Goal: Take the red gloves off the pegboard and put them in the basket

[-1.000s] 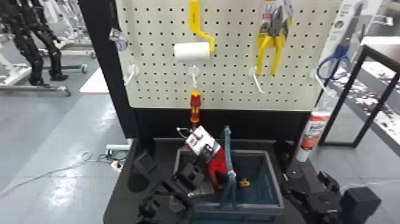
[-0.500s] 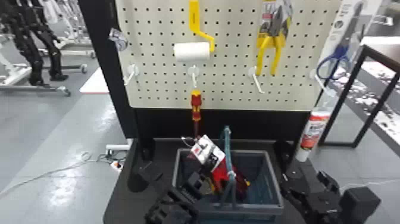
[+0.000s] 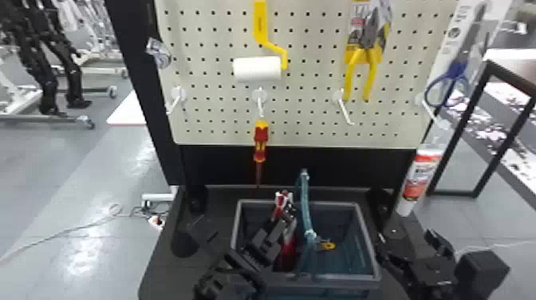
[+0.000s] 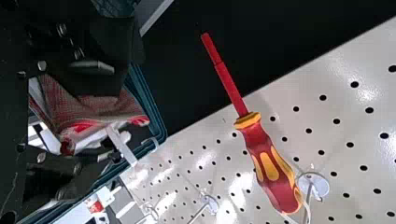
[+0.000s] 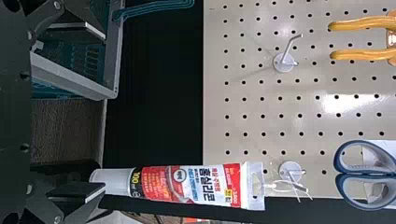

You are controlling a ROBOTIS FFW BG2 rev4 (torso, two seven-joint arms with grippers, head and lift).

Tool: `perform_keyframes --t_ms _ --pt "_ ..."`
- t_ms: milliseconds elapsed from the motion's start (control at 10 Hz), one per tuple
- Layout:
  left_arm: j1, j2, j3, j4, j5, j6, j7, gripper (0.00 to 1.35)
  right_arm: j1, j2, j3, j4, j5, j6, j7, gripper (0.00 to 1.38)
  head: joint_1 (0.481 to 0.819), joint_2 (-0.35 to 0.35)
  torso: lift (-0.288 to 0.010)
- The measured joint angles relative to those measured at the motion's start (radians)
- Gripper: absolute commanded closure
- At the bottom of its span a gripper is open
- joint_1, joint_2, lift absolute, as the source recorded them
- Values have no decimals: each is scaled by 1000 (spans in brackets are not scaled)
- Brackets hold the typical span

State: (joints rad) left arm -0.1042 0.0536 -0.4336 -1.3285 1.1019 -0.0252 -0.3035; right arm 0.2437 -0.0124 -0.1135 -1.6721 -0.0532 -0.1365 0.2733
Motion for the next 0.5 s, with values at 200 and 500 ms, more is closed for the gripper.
perform_keyframes --t_ms 200,500 --pt "0 0 5 -3 -15 -6 0 186 0 0 0 0 0 0 0 167 549 0 -100" --pt "-1 0 6 -5 -20 -10 0 186 1 0 0 0 -1 1 0 167 549 0 -100"
